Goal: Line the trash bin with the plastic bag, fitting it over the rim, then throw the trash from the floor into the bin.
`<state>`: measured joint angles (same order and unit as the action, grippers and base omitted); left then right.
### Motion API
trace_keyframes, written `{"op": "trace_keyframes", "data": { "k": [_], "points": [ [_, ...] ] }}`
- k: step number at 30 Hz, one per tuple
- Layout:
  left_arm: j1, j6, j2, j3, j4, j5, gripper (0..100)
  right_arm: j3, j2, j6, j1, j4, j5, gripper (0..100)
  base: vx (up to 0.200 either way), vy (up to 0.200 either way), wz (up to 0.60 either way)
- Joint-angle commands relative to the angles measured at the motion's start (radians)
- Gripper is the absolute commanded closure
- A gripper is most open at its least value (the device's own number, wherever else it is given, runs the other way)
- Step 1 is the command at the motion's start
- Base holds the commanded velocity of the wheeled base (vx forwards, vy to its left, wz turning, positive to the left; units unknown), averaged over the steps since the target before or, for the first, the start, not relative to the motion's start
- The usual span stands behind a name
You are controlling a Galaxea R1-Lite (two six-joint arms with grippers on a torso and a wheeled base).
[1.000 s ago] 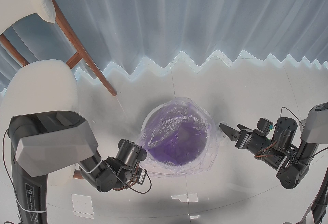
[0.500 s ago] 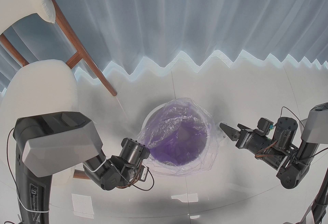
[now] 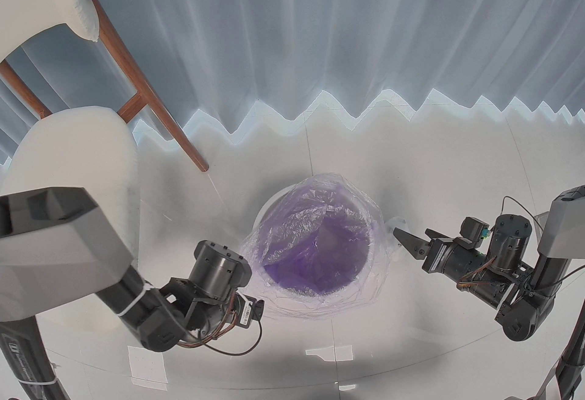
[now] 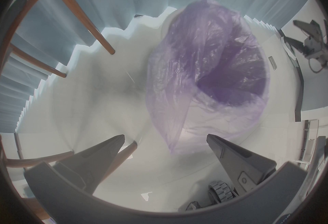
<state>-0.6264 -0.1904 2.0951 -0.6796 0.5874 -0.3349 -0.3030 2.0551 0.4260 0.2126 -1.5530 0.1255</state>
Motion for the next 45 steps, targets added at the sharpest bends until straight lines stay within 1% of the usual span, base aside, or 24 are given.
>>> {"op": "trace_keyframes", "data": {
  "k": [1, 6, 7, 10, 12, 16, 17, 18, 21, 23, 24, 25, 26, 28, 29, 32, 33, 36, 39, 42, 45],
  "points": [
    [-0.032, -0.003, -0.245, 0.153, 0.005, 0.017, 0, 0.05, -0.015, -0.001, -0.002, -0.015, 0.0, 0, 0.0, 0.0, 0.0],
    [-0.009, -0.012, -0.411, 0.17, 0.006, 0.086, 0, 0.058, -0.036, -0.003, -0.001, -0.015, -0.001, 0, 0.0, 0.0, 0.0],
    [-0.009, -0.012, -0.411, 0.17, 0.006, 0.086, 0, 0.058, -0.036, -0.003, -0.001, -0.015, -0.001, 0, -0.2, -0.2, 0.0],
    [0.004, -0.009, -0.494, 0.201, 0.008, 0.135, 0, 0.058, -0.049, -0.01, -0.001, -0.013, -0.001, 0, -0.2, -0.2, 0.0],
    [0.004, -0.006, -0.521, 0.227, 0.011, 0.145, 0, 0.058, -0.061, -0.019, -0.001, -0.013, -0.001, 0, -0.2, -0.2, 0.0],
    [0.004, -0.004, -0.538, 0.232, 0.014, 0.145, 0, 0.054, -0.078, -0.026, 0.001, -0.013, -0.001, 0, -0.2, -0.2, 0.0],
    [0.004, -0.001, -0.558, 0.224, 0.054, 0.143, 0, 0.047, -0.125, -0.035, 0.005, -0.009, -0.001, 0, 0.0, 0.0, 0.0],
    [0.004, -0.001, -0.561, 0.222, 0.063, 0.143, 0, 0.047, -0.131, -0.035, 0.005, -0.007, -0.003, 0, 0.0, 0.0, 0.0],
    [0.005, -0.015, -0.58, 0.184, 0.138, 0.149, 0, 0.053, -0.155, -0.032, 0.007, -0.002, -0.043, 0, 0.0, 0.0, 0.0],
    [0.019, -0.027, -0.581, 0.172, 0.149, 0.166, 0, 0.058, -0.159, -0.029, 0.007, -0.002, -0.058, 0, 0.0, 0.0, 0.0],
    [0.04, -0.057, -0.581, 0.164, 0.153, 0.208, 0, 0.065, -0.161, -0.027, 0.007, -0.001, -0.066, 0, 0.0, 0.0, 0.0],
    [0.06, -0.093, -0.581, 0.161, 0.157, 0.267, 0, 0.076, -0.164, -0.027, 0.007, -0.001, -0.067, 0, 0.0, 0.0, 0.0],
    [0.073, -0.119, -0.581, 0.16, 0.161, 0.3, 0, 0.085, -0.165, -0.027, 0.008, -0.002, -0.067, 0, 0.0, 0.0, 0.0],
    [0.085, -0.135, -0.581, 0.164, 0.166, 0.303, 0, 0.093, -0.167, -0.027, 0.013, -0.006, -0.067, 0, 0.0, 0.0, 0.0],
    [0.12, -0.138, -0.58, 0.176, 0.17, 0.3, 0, 0.108, -0.171, -0.027, 0.033, -0.007, -0.072, 0, 0.0, 0.0, 0.0],
    [0.122, -0.132, -0.581, 0.184, 0.17, 0.3, 0, 0.125, -0.181, -0.027, 0.056, -0.009, -0.089, 0, 0.0, 0.0, 0.0],
    [0.122, -0.115, -0.581, 0.181, 0.17, 0.3, 0, 0.13, -0.188, -0.027, 0.08, -0.007, -0.106, 0, 0.0, 0.0, 0.0],
    [0.122, -0.06, -0.57, 0.158, 0.17, 0.29, 0, 0.13, -0.196, -0.027, 0.117, -0.009, -0.13, 0, 0.0, 0.0, 0.0],
    [0.122, -0.041, -0.569, 0.155, 0.17, 0.289, 0, 0.131, -0.204, -0.027, 0.142, -0.006, -0.156, 0, 0.0, 0.0, 0.0],
    [0.132, -0.024, -0.569, 0.158, 0.158, 0.29, 0, 0.137, -0.214, -0.026, 0.159, -0.002, -0.168, 0, 0.0, 0.0, 0.0],
    [0.137, 0.019, -0.566, 0.163, 0.158, 0.292, 0, 0.159, -0.22, -0.027, 0.162, -0.006, -0.17, 0, 0.2, 0.0, 0.0]
  ]
}}
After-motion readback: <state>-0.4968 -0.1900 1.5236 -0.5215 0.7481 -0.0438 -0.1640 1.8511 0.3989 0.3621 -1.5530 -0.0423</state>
